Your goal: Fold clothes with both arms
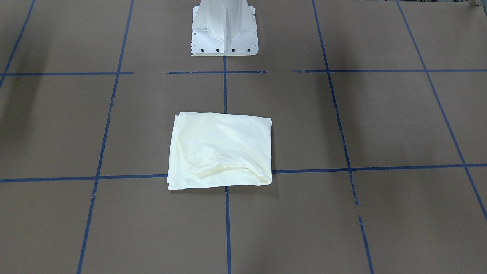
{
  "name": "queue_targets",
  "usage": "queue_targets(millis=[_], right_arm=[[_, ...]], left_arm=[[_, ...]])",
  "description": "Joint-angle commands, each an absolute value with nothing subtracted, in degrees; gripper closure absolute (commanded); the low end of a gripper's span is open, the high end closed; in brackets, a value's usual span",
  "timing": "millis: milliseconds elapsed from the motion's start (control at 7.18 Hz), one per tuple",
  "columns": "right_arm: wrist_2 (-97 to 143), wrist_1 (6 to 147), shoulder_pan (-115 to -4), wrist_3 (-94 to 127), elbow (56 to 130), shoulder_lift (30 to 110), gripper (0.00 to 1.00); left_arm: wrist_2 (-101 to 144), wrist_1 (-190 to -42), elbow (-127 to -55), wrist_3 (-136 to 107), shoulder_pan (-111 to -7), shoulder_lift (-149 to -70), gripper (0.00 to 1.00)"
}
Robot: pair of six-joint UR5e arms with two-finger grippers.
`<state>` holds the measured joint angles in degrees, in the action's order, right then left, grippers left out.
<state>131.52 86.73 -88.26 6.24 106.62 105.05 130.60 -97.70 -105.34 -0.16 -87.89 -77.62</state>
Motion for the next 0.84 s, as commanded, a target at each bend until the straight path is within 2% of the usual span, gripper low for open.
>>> queue_targets(millis=[0,697], right_arm=[[131.5,86.7,-88.2,6.3,106.4,104.8,0.0],[131.5,86.7,-88.2,6.2,106.3,104.8,0.0]], left_arm=[[130.6,-97.7,-105.3,-0.1,-87.9,-77.6,0.0],[130.6,-98.3,-105.7,-0.1,-87.9,-77.7,0.0]])
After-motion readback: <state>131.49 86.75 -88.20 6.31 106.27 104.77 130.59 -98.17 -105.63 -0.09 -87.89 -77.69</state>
